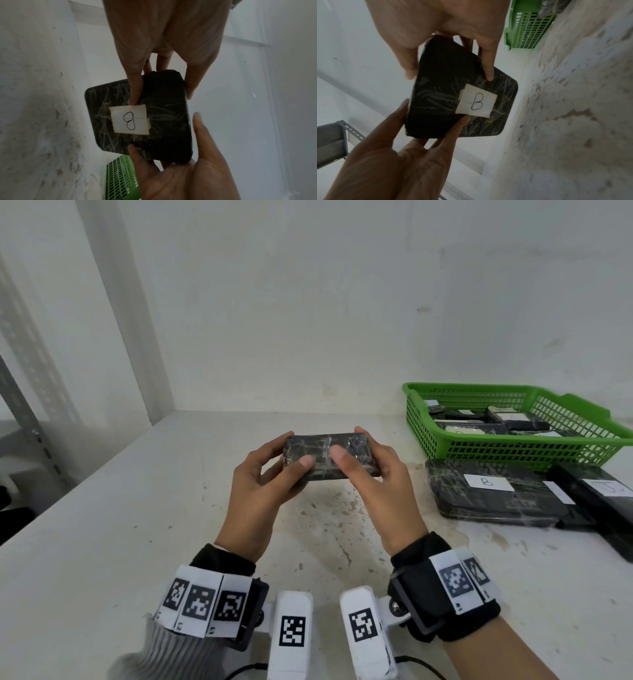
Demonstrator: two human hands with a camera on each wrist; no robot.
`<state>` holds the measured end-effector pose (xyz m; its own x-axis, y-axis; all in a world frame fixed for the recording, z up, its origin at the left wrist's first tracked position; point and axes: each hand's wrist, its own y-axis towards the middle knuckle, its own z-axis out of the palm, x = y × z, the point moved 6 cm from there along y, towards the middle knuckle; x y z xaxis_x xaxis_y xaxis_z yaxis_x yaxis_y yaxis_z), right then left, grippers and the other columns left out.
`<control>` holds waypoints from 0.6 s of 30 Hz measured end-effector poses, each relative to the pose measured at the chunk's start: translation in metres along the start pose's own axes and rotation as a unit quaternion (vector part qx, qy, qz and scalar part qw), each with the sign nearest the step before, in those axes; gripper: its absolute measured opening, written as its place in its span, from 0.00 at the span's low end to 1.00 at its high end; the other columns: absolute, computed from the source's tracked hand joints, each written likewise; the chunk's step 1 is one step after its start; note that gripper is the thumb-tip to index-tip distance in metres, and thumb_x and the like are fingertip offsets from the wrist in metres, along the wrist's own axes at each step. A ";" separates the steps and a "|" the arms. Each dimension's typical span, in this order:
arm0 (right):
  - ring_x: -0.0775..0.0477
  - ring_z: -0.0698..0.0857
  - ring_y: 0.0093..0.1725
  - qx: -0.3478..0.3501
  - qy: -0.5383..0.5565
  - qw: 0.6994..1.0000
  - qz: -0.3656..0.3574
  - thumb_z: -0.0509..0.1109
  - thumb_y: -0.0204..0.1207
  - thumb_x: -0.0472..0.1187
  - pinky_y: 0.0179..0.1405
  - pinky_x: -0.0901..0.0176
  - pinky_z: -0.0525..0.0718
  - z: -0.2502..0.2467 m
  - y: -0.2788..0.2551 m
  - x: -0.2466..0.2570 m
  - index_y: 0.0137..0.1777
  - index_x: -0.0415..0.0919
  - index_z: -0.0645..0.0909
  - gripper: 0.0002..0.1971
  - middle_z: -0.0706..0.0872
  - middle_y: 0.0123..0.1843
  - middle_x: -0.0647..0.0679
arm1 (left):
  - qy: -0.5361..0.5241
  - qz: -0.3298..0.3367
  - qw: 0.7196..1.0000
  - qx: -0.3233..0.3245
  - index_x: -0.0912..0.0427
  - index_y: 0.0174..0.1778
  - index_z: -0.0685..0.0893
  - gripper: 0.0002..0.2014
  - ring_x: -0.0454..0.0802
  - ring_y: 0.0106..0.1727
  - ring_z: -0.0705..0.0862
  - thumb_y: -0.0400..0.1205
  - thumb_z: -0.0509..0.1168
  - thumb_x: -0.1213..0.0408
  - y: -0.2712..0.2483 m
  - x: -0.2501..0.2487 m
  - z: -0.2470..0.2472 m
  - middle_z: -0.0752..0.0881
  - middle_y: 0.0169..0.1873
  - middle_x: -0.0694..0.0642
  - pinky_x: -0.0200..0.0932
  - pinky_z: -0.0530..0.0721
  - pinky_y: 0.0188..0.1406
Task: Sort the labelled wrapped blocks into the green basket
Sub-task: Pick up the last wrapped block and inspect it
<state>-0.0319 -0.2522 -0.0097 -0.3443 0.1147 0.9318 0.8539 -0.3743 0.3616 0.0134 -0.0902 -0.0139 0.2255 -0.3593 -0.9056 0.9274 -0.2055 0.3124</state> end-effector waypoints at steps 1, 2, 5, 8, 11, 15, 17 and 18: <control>0.58 0.82 0.62 0.003 -0.004 1.000 -0.001 0.77 0.66 0.57 0.57 0.76 0.80 0.000 -0.001 0.001 0.74 0.49 0.77 0.35 0.80 0.62 0.50 | 0.000 0.001 1.000 0.004 0.59 0.68 0.83 0.31 0.55 0.56 0.89 0.67 0.78 0.59 0.000 -0.001 0.000 0.90 0.55 0.57 0.47 0.89 0.55; 0.58 0.83 0.61 0.003 -0.011 1.000 -0.007 0.78 0.69 0.52 0.55 0.78 0.79 0.000 -0.002 0.002 0.74 0.49 0.77 0.32 0.79 0.61 0.49 | 0.000 0.004 1.000 0.004 0.59 0.67 0.83 0.31 0.56 0.56 0.90 0.67 0.78 0.59 0.000 0.000 -0.001 0.90 0.56 0.59 0.46 0.89 0.54; 0.58 0.82 0.61 -0.006 -0.034 0.999 -0.014 0.79 0.71 0.48 0.58 0.78 0.78 -0.002 -0.002 0.001 0.74 0.49 0.77 0.30 0.80 0.61 0.48 | 0.007 0.004 1.000 0.012 0.58 0.67 0.83 0.27 0.59 0.57 0.89 0.70 0.74 0.62 0.001 0.001 0.000 0.88 0.58 0.60 0.47 0.89 0.54; 0.60 0.81 0.61 -0.009 -0.042 0.999 -0.019 0.78 0.68 0.55 0.58 0.78 0.77 -0.004 0.000 0.003 0.77 0.51 0.74 0.36 0.79 0.60 0.51 | 0.020 -0.004 0.998 0.062 0.45 0.71 0.80 0.32 0.58 0.61 0.88 0.68 0.77 0.55 0.000 0.003 0.004 0.82 0.64 0.55 0.49 0.87 0.59; 0.62 0.80 0.64 -0.019 -0.020 1.000 -0.013 0.73 0.61 0.63 0.61 0.74 0.77 -0.009 0.002 0.006 0.80 0.52 0.71 0.44 0.81 0.63 0.56 | 0.050 -0.006 0.993 0.109 0.40 0.70 0.79 0.38 0.56 0.63 0.87 0.61 0.80 0.54 -0.001 0.004 0.009 0.79 0.67 0.53 0.45 0.87 0.57; 0.58 0.81 0.69 -0.021 0.024 0.999 -0.008 0.70 0.61 0.70 0.73 0.50 0.78 -0.013 0.006 0.003 0.81 0.52 0.68 0.48 0.83 0.69 0.56 | 0.038 0.006 0.998 0.043 0.50 0.62 0.84 0.32 0.58 0.56 0.90 0.60 0.81 0.56 0.003 0.004 0.000 0.85 0.60 0.58 0.48 0.90 0.51; 0.57 0.80 0.71 -0.031 0.016 0.999 -0.012 0.70 0.65 0.70 0.73 0.43 0.79 -0.016 0.008 0.002 0.79 0.55 0.71 0.42 0.81 0.70 0.57 | -0.005 -0.013 1.000 0.013 0.55 0.61 0.83 0.30 0.58 0.55 0.90 0.63 0.81 0.56 0.004 0.005 -0.004 0.85 0.59 0.62 0.50 0.90 0.47; 0.58 0.78 0.72 -0.041 -0.001 0.999 -0.017 0.71 0.67 0.69 0.73 0.43 0.78 -0.020 0.009 0.002 0.78 0.57 0.73 0.39 0.80 0.71 0.59 | -0.019 -0.023 1.000 0.001 0.57 0.61 0.82 0.28 0.59 0.55 0.90 0.67 0.81 0.55 0.005 0.005 -0.005 0.86 0.58 0.63 0.49 0.90 0.45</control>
<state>-0.0324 -0.2734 -0.0055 -0.3727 0.1301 0.9188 0.8065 -0.4442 0.3901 0.0204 -0.0880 -0.0181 0.1711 -0.3845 -0.9071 0.9359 -0.2242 0.2716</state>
